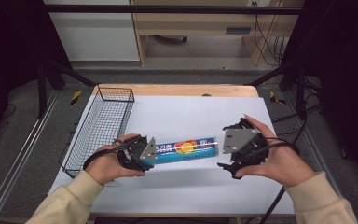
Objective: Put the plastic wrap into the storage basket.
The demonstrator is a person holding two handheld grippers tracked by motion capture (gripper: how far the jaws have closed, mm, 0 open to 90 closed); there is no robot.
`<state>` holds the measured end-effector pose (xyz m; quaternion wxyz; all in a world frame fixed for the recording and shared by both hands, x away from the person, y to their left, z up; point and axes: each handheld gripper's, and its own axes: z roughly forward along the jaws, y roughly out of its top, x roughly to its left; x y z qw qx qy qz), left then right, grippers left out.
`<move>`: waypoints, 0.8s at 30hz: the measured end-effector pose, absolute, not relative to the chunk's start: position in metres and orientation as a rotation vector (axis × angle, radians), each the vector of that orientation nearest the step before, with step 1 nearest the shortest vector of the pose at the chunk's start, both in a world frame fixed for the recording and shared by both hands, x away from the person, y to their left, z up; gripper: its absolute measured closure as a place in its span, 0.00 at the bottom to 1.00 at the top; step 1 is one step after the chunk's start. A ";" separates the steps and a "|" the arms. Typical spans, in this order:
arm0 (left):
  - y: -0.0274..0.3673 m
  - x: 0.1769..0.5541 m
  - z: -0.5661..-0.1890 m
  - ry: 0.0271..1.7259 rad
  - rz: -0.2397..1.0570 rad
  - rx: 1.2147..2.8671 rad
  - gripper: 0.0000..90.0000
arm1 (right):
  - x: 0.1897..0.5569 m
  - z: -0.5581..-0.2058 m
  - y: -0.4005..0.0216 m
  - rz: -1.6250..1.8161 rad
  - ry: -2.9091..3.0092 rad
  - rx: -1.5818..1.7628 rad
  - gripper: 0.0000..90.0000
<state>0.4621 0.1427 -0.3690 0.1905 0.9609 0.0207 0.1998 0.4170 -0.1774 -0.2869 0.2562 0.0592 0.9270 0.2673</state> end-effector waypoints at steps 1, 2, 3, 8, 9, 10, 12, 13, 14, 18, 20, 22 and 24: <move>0.143 0.462 -0.369 0.058 0.561 2.700 0.35 | 0.414 -0.287 -0.185 0.752 2.498 0.207 0.06; 0.145 0.463 -0.366 0.078 0.568 2.687 0.35 | 0.411 -0.288 -0.191 0.775 2.478 0.250 0.07; 0.145 0.463 -0.366 0.078 0.568 2.687 0.35 | 0.411 -0.288 -0.191 0.775 2.478 0.250 0.07; 0.155 0.464 -0.352 0.164 0.596 2.644 0.35 | 0.396 -0.312 -0.214 0.790 2.301 0.503 0.08; 0.155 0.464 -0.352 0.164 0.596 2.644 0.35 | 0.396 -0.312 -0.214 0.790 2.301 0.503 0.08; 0.159 0.464 -0.347 0.195 0.606 2.622 0.35 | 0.396 -0.326 -0.216 0.803 2.246 0.606 0.10; 0.164 0.463 -0.340 0.227 0.624 2.616 0.35 | 0.398 -0.342 -0.214 0.787 2.190 0.685 0.11; 0.164 0.463 -0.340 0.227 0.624 2.616 0.35 | 0.401 -0.350 -0.214 0.792 2.155 0.734 0.12; 0.168 0.461 -0.335 0.268 0.635 2.601 0.35 | 0.404 -0.358 -0.213 0.803 2.120 0.789 0.12; 0.178 0.457 -0.326 0.334 0.653 2.576 0.35 | 0.420 -0.386 -0.204 0.753 1.999 0.962 0.13; 0.184 0.455 -0.322 0.373 0.657 2.574 0.35 | 0.428 -0.395 -0.199 0.757 1.938 1.024 0.13; 0.190 0.452 -0.318 0.413 0.669 2.560 0.35 | 0.435 -0.404 -0.193 0.752 1.897 1.099 0.14; 0.196 0.450 -0.314 0.459 0.675 2.546 0.35 | 0.439 -0.412 -0.187 0.762 1.884 1.121 0.14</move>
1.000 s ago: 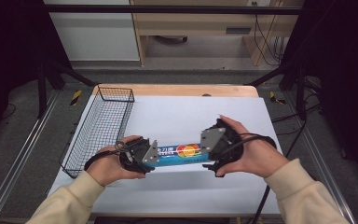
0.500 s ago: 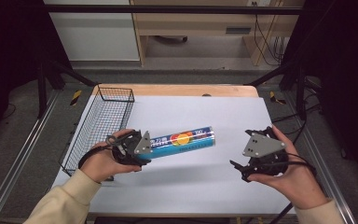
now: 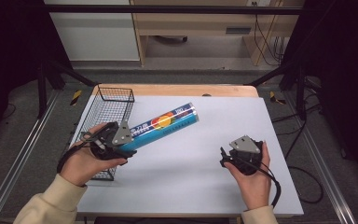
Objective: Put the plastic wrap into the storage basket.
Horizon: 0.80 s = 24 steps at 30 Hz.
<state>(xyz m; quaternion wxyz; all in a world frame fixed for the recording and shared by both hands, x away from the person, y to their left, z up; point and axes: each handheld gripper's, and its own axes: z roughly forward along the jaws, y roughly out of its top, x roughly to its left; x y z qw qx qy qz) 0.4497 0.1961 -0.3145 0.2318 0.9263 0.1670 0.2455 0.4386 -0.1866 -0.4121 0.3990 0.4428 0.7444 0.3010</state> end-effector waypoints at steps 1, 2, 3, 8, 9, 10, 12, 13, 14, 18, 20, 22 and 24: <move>0.199 0.448 -0.313 0.480 0.684 2.537 0.35 | 0.439 -0.415 -0.184 0.747 1.885 1.122 0.14; 0.202 0.447 -0.311 0.496 0.694 2.536 0.35 | 0.439 -0.418 -0.182 0.731 1.884 1.114 0.14; 0.206 0.446 -0.309 0.516 0.699 2.525 0.35 | 0.439 -0.419 -0.182 0.717 1.881 1.112 0.14; 0.218 0.442 -0.301 0.624 0.700 2.489 0.35 | 0.435 -0.421 -0.193 0.739 1.799 1.181 0.14; 0.220 0.441 -0.300 0.639 0.705 2.478 0.35 | 0.434 -0.421 -0.195 0.740 1.792 1.191 0.14; 0.222 0.440 -0.298 0.660 0.703 2.477 0.35 | 0.433 -0.422 -0.197 0.741 1.783 1.199 0.14; 0.225 0.437 -0.295 0.704 0.708 2.474 0.35 | 0.431 -0.423 -0.201 0.732 1.777 1.210 0.14; 0.225 0.437 -0.295 0.704 0.708 2.474 0.35 | 0.431 -0.423 -0.201 0.732 1.777 1.210 0.14; 0.229 0.434 -0.293 0.767 0.704 2.468 0.35 | 0.430 -0.425 -0.204 0.734 1.772 1.223 0.14; 0.239 0.428 -0.289 0.905 0.700 2.455 0.35 | 0.429 -0.426 -0.206 0.732 1.771 1.233 0.15; 0.245 0.427 -0.289 0.968 0.706 2.463 0.35 | 0.429 -0.425 -0.206 0.736 1.764 1.233 0.15; 0.252 0.426 -0.290 1.022 0.710 2.488 0.35 | 0.428 -0.425 -0.205 0.738 1.765 1.230 0.15; 0.259 0.427 -0.292 1.081 0.710 2.511 0.35 | 0.428 -0.426 -0.204 0.738 1.779 1.226 0.15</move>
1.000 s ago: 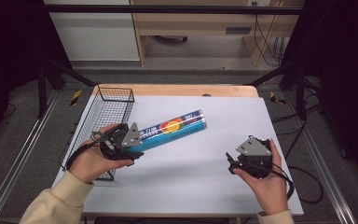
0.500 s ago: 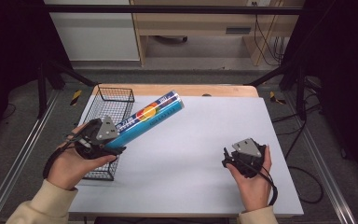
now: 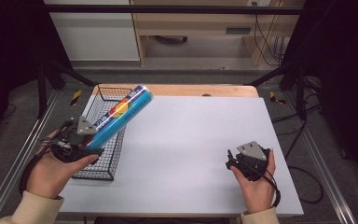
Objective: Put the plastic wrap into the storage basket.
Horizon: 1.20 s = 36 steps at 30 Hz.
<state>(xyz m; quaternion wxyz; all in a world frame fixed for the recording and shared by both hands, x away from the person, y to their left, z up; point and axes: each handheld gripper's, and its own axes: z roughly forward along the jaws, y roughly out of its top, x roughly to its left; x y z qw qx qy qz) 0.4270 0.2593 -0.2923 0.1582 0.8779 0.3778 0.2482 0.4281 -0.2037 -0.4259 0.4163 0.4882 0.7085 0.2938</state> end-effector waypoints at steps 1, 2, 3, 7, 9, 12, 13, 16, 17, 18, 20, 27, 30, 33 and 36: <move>0.263 0.428 -0.295 1.117 0.698 2.505 0.35 | 0.428 -0.426 -0.204 0.735 1.780 1.224 0.15; 0.268 0.429 -0.297 1.151 0.676 2.499 0.36 | 0.428 -0.426 -0.205 0.734 1.781 1.226 0.15; 0.268 0.429 -0.297 1.151 0.676 2.499 0.35 | 0.428 -0.426 -0.206 0.740 1.778 1.231 0.16; 0.281 0.431 -0.310 1.279 0.647 2.501 0.36 | 0.427 -0.426 -0.209 0.747 1.782 1.225 0.16; 0.282 0.431 -0.312 1.294 0.652 2.504 0.36 | 0.426 -0.426 -0.208 0.756 1.789 1.227 0.17; 0.283 0.436 -0.319 1.359 0.601 2.513 0.36 | 0.426 -0.425 -0.206 0.761 1.798 1.216 0.17; 0.282 0.438 -0.321 1.367 0.594 2.523 0.36 | 0.425 -0.425 -0.205 0.764 1.804 1.214 0.17; 0.280 0.445 -0.326 1.392 0.570 2.533 0.36 | 0.425 -0.426 -0.202 0.767 1.818 1.201 0.17; 0.279 0.446 -0.327 1.398 0.567 2.537 0.36 | 0.425 -0.426 -0.202 0.770 1.821 1.198 0.17; 0.279 0.448 -0.328 1.407 0.566 2.539 0.36 | 0.425 -0.425 -0.201 0.773 1.820 1.199 0.17; 0.279 0.451 -0.330 1.430 0.550 2.532 0.36 | 0.425 -0.425 -0.202 0.777 1.822 1.198 0.17; 0.284 0.458 -0.337 1.499 0.509 2.517 0.36 | 0.425 -0.425 -0.201 0.786 1.832 1.196 0.18; 0.289 0.465 -0.340 1.556 0.496 2.502 0.35 | 0.425 -0.426 -0.201 0.789 1.844 1.201 0.18; 0.292 0.470 -0.339 1.605 0.496 2.512 0.36 | 0.425 -0.426 -0.200 0.793 1.848 1.198 0.18; 0.293 0.475 -0.339 1.632 0.476 2.506 0.36 | 0.425 -0.426 -0.198 0.799 1.855 1.197 0.18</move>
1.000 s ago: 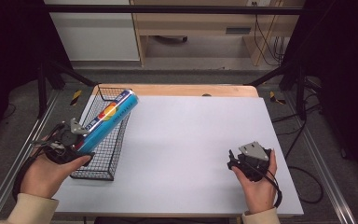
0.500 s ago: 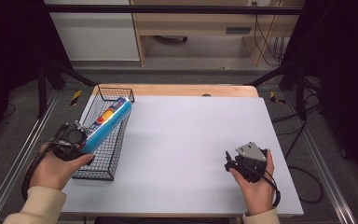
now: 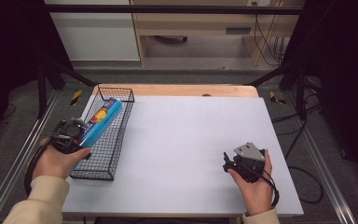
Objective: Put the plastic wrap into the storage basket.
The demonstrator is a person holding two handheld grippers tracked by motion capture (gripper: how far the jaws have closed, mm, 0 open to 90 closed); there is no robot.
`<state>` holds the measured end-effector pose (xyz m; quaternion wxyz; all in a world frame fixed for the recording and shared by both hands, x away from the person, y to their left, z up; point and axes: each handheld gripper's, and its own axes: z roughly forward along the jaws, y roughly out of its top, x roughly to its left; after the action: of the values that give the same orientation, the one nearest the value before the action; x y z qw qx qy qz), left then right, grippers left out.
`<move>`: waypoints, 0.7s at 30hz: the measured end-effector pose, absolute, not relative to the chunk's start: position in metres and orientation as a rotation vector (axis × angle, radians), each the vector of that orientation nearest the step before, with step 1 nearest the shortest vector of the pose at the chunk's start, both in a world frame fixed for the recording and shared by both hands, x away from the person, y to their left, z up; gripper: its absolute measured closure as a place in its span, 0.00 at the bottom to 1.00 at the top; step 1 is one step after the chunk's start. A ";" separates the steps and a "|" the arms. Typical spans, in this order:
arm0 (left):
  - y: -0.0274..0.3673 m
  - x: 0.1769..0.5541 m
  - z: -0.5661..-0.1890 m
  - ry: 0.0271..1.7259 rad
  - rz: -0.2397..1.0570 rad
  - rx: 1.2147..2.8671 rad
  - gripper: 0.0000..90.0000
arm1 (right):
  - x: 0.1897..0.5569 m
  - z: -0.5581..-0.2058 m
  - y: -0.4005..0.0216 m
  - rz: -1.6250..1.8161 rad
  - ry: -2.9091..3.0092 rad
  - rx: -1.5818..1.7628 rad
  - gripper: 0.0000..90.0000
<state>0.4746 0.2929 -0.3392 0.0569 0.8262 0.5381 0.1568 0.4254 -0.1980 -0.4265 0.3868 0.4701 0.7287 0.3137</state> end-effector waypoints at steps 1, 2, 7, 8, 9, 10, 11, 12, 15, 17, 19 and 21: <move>0.291 0.479 -0.340 1.646 0.482 2.518 0.36 | 0.426 -0.427 -0.198 0.800 1.860 1.193 0.18; 0.290 0.481 -0.340 1.649 0.479 2.525 0.35 | 0.426 -0.427 -0.197 0.798 1.860 1.193 0.18; 0.288 0.489 -0.345 1.678 0.491 2.553 0.35 | 0.426 -0.427 -0.196 0.801 1.870 1.187 0.18; 0.289 0.492 -0.348 1.705 0.493 2.564 0.36 | 0.426 -0.427 -0.196 0.803 1.871 1.187 0.18; 0.289 0.492 -0.348 1.705 0.493 2.564 0.36 | 0.426 -0.427 -0.196 0.803 1.871 1.187 0.18; 0.288 0.494 -0.352 1.727 0.498 2.566 0.35 | 0.426 -0.427 -0.196 0.805 1.873 1.184 0.18; 0.288 0.494 -0.353 1.728 0.498 2.575 0.36 | 0.426 -0.427 -0.196 0.805 1.874 1.184 0.18; 0.288 0.495 -0.354 1.731 0.495 2.578 0.36 | 0.426 -0.427 -0.196 0.802 1.877 1.183 0.18; 0.285 0.497 -0.357 1.736 0.509 2.597 0.35 | 0.427 -0.427 -0.196 0.802 1.881 1.185 0.19; 0.283 0.499 -0.359 1.738 0.498 2.604 0.35 | 0.426 -0.427 -0.196 0.801 1.883 1.183 0.19; 0.282 0.500 -0.361 1.741 0.494 2.609 0.35 | 0.426 -0.427 -0.195 0.804 1.883 1.182 0.19; 0.279 0.501 -0.363 1.736 0.488 2.631 0.35 | 0.426 -0.427 -0.195 0.802 1.885 1.181 0.19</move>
<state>0.5012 0.2787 -0.3633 -0.0243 0.8246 0.5440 0.1530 0.4261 -0.1953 -0.4272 0.3788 0.4620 0.7379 0.3140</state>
